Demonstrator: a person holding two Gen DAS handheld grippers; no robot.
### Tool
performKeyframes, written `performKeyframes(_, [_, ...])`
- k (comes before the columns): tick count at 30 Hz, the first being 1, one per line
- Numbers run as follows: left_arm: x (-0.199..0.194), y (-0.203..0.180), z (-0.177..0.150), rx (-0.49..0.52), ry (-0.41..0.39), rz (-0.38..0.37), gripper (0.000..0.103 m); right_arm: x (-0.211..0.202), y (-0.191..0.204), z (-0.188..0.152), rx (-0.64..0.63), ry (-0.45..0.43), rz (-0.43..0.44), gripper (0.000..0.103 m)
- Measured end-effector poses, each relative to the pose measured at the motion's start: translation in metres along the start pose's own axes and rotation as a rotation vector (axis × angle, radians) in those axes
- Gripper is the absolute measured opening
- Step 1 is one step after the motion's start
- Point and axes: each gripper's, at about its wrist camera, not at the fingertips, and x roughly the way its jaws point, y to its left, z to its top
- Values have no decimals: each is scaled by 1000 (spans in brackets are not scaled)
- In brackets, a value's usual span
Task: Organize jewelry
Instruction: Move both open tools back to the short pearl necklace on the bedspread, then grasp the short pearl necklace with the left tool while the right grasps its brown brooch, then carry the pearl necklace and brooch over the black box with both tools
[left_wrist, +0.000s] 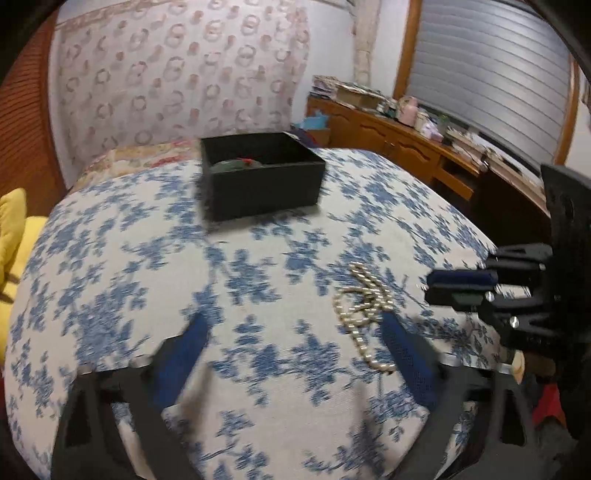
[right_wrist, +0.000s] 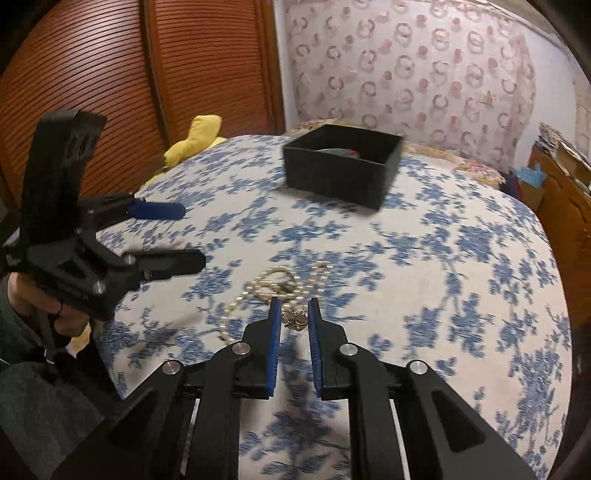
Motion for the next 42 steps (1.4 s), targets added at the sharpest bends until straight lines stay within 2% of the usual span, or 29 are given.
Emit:
performKeyframes(2, [9,-5,3,11,23,-20,54,-1,-5,-1,14,-5,-7,16])
performKeyframes(4, [17,-10,6,26,46,-39,43,-2,-9,-2,25,-10,-10,16])
performKeyframes(8, [32,-19,13,66,80,-54,32,-2,-12,-4,39,-14,-10,16])
performKeyframes(10, [42,-19,15,74,110,-41,29,-2,-13,-5,42,-16,-6,16])
performKeyframes(13, [46,-18,20,76,110,-27,28,-2,-12,-5,42,-18,1,16])
performKeyframes(14, [48,-18,21,77,116,-24,23,-2,-12,-5,41,-18,3,16])
performKeyframes(16, [50,-19,22,90,116,-13,21,-1,-9,-5,34,-15,4,16])
performKeyframes(19, [51,-25,22,133,118,-1,4,-1,-7,-5,30,-14,4,16])
performKeyframes(23, [48,-21,22,123,103,-2,4,-1,-6,-4,28,-14,1,16])
performKeyframes(29, [24,-12,31,81,28,-16,4,-4,-5,5,11,-28,6,16])
performKeyframes(42, [-39,-9,92,82,-163,-3,4,-21,-5,54,-21,-129,9,16])
